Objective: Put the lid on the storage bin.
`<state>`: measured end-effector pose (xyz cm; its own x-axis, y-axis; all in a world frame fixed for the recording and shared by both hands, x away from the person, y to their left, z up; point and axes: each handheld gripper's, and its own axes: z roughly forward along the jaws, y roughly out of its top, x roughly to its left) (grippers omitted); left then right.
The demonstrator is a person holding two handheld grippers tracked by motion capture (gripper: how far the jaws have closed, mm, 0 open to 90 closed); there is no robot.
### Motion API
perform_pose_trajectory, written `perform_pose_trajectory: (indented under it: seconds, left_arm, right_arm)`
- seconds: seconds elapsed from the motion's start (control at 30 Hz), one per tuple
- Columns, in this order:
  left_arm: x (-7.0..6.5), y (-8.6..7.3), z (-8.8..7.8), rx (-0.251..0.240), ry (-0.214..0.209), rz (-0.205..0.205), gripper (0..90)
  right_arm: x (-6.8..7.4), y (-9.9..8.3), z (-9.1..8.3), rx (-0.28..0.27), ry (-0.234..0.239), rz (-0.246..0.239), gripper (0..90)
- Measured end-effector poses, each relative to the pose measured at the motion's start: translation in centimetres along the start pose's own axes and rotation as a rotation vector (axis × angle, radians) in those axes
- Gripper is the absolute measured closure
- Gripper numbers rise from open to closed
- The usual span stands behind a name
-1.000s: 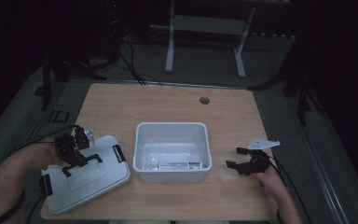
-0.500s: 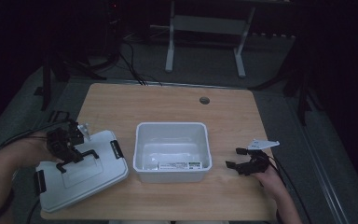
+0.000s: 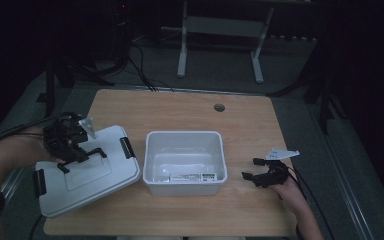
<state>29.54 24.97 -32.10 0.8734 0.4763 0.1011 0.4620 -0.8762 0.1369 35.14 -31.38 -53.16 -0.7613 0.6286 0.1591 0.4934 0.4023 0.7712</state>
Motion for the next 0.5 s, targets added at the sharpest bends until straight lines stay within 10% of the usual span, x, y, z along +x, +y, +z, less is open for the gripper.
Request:
perform_pose_trajectory:
  seconds: [0.5]
  left_arm:
    - [-0.6,5.1,0.5,-0.04,-0.027,0.096,83.7]
  right_arm:
    - [0.0,-0.3,-0.3,-0.006,0.003,0.003,14.7]
